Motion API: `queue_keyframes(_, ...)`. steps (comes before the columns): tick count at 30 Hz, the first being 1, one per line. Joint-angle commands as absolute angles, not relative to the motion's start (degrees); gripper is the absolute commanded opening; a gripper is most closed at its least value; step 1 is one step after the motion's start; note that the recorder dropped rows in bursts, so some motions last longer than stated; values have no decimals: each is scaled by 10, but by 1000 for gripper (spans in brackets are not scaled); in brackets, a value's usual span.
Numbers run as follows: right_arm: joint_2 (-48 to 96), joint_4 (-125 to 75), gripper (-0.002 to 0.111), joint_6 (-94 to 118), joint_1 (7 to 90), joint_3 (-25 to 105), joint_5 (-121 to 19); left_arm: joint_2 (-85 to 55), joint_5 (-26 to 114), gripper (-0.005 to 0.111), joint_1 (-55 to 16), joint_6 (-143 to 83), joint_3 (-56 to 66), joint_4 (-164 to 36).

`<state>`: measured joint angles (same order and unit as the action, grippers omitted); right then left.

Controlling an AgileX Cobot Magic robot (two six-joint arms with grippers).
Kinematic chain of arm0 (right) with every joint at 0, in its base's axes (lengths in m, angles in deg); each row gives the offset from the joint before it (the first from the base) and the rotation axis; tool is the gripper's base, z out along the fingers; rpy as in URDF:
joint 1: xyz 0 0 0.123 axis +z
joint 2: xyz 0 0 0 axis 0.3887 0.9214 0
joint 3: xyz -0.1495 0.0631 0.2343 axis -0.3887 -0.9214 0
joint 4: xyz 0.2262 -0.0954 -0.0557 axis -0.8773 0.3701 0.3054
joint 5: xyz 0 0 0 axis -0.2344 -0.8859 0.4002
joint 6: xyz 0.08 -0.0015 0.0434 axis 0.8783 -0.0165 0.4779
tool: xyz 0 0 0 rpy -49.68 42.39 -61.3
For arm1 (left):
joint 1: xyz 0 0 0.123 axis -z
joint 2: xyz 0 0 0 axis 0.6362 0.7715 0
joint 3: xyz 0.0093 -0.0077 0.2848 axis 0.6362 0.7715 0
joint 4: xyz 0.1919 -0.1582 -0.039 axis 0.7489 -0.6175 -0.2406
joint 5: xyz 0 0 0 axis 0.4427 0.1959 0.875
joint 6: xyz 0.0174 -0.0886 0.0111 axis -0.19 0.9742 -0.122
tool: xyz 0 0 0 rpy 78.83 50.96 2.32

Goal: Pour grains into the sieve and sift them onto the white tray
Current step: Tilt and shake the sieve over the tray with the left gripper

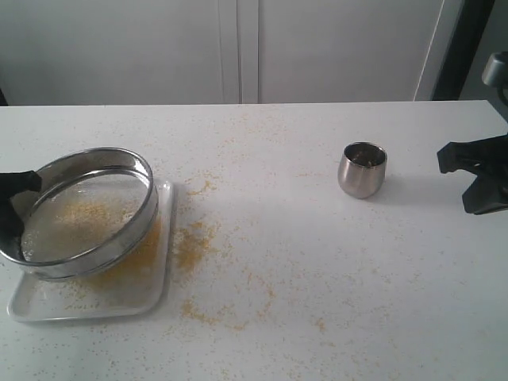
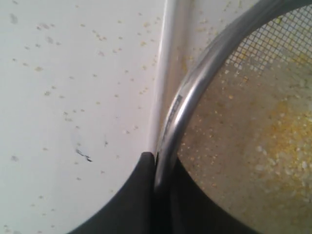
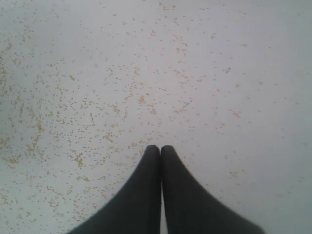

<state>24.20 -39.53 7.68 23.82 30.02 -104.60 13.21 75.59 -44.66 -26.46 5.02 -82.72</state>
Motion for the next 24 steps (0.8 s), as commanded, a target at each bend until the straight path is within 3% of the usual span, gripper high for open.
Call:
queue_keyframes(1, 237, -396, 0, 74, 235, 300, -1044, 115, 791, 0, -392, -313, 32, -826)
queue_keyframes(7, 237, -396, 0, 74, 235, 300, -1044, 122, 800, 0, -407, -67, 17, -624)
queue_keyframes(13, 238, -396, 0, 74, 235, 300, -1044, 120, 789, 0, -350, -194, 7, -692)
queue_keyframes(20, 238, -396, 0, 74, 235, 300, -1044, 133, 797, 0, -422, -56, 6, -668)
queue_keyframes(24, 238, -396, 0, 74, 235, 300, -1044, 127, 800, 0, -393, -217, 6, -787)
